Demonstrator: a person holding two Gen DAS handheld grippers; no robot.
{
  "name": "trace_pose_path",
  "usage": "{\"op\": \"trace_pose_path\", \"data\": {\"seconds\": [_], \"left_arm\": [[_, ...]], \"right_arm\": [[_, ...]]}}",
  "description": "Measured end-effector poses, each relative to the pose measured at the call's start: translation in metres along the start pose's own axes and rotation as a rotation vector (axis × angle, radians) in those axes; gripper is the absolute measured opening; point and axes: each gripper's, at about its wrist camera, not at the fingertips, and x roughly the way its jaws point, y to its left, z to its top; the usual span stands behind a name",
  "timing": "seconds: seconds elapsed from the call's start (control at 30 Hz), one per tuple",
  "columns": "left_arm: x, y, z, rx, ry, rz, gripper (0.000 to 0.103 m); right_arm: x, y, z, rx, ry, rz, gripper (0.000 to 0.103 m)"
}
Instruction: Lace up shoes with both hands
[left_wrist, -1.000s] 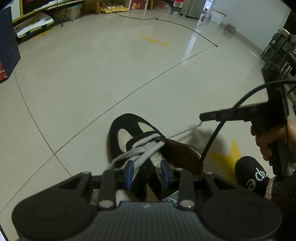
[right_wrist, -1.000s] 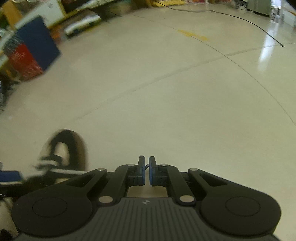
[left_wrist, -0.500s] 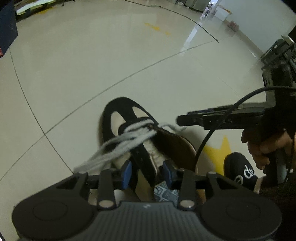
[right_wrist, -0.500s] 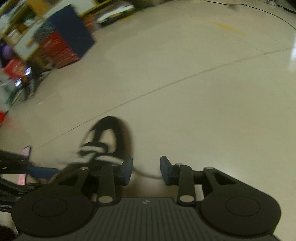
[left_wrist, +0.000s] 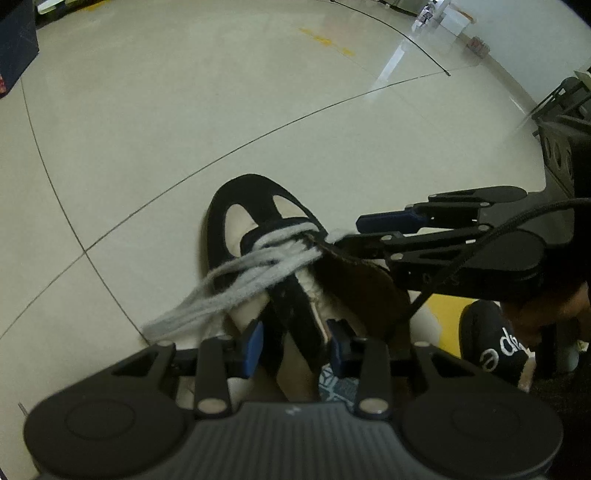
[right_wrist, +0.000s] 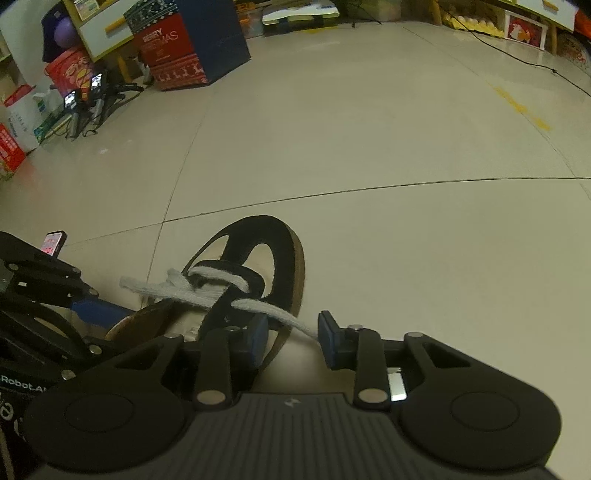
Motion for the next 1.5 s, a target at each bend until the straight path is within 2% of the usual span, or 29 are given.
{"op": "trace_pose_path", "data": {"seconds": [0.1,0.13,0.37,0.9,1.17,1.33,1.37,1.4,1.43,1.5], "left_arm": [[0.002,0.000,-0.001,-0.005,-0.012,0.011,0.037],[0.003,0.000,-0.001,-0.008,-0.015,0.016,0.038],[0.006,0.003,-0.003,-0.039,-0.031,0.043,0.036],[0.008,0.021,-0.008,-0.133,-0.015,0.013,0.035],[0.008,0.019,-0.009,-0.125,-0.016,0.020,0.035],[0.008,0.018,-0.008,-0.111,-0.014,0.026,0.035],[0.009,0.018,-0.008,-0.109,-0.013,0.027,0.035],[0.010,0.017,-0.007,-0.108,-0.012,0.029,0.035],[0.010,0.017,-0.007,-0.109,-0.011,0.030,0.035],[0.011,0.017,-0.007,-0.110,-0.010,0.032,0.035]], "right_arm": [[0.000,0.005,0.000,-0.027,0.006,0.038,0.005],[-0.001,0.006,0.000,-0.037,0.006,0.045,0.003],[-0.001,0.008,-0.001,-0.043,-0.005,-0.046,0.001],[-0.003,-0.051,-0.037,0.100,0.066,-0.258,0.001],[-0.008,-0.053,-0.042,0.082,0.067,-0.276,0.001],[-0.010,-0.054,-0.044,0.068,0.068,-0.282,0.006],[-0.010,-0.050,-0.044,0.058,0.067,-0.265,0.014],[-0.008,-0.044,-0.043,0.041,0.065,-0.240,0.029],[-0.006,-0.037,-0.043,0.020,0.061,-0.223,0.035],[-0.002,-0.022,-0.041,-0.038,0.049,-0.202,0.037]]}}
